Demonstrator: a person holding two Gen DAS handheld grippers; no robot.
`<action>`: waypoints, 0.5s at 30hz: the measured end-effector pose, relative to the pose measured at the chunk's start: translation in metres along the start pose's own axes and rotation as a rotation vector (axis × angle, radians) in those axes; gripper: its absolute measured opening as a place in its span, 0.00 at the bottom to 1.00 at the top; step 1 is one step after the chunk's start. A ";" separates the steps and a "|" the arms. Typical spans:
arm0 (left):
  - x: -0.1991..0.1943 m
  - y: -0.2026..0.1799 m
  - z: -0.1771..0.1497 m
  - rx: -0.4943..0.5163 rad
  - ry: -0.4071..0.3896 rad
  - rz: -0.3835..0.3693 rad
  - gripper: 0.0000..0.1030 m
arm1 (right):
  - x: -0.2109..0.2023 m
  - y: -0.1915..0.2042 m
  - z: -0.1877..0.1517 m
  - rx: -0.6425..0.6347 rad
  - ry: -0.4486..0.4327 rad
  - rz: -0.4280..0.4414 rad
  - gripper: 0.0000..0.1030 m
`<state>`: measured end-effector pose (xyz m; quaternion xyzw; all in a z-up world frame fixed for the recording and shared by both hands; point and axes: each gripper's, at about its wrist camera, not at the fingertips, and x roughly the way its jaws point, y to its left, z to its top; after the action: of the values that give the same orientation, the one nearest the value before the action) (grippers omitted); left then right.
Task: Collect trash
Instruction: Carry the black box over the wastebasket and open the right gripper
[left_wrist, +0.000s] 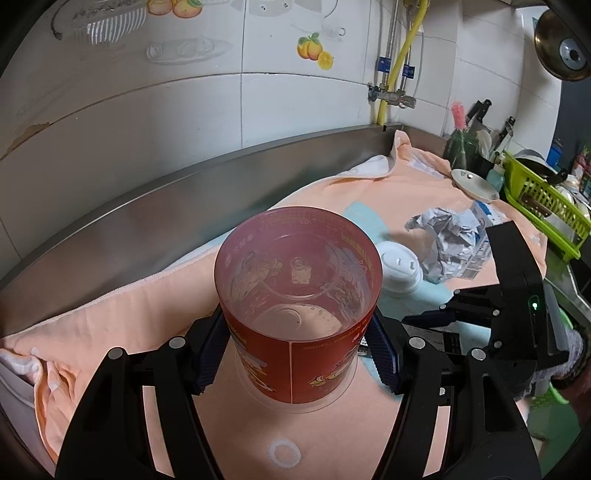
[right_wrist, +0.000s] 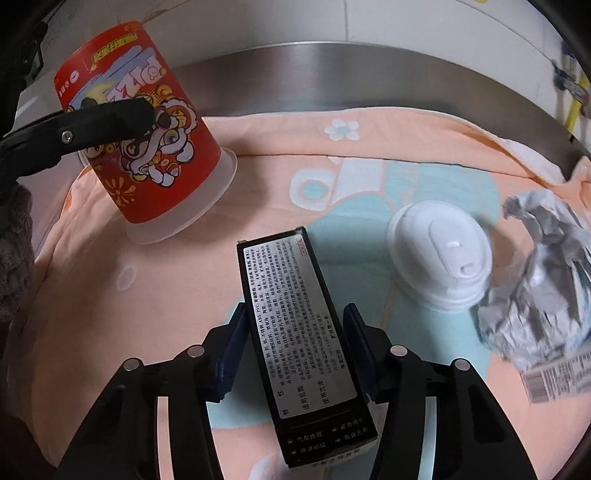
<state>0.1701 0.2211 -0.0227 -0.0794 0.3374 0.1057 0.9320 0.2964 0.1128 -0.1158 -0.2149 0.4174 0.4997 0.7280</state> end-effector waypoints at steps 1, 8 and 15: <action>-0.001 0.000 0.001 0.004 -0.002 0.000 0.64 | -0.005 -0.001 -0.003 0.017 -0.010 -0.004 0.46; -0.016 -0.010 0.002 0.035 -0.025 -0.028 0.64 | -0.047 0.004 -0.032 0.110 -0.079 -0.003 0.46; -0.028 -0.029 -0.002 0.054 -0.035 -0.067 0.64 | -0.077 0.006 -0.058 0.199 -0.143 -0.037 0.46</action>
<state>0.1557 0.1889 -0.0040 -0.0636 0.3208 0.0666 0.9427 0.2565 0.0308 -0.0843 -0.1129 0.4080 0.4563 0.7827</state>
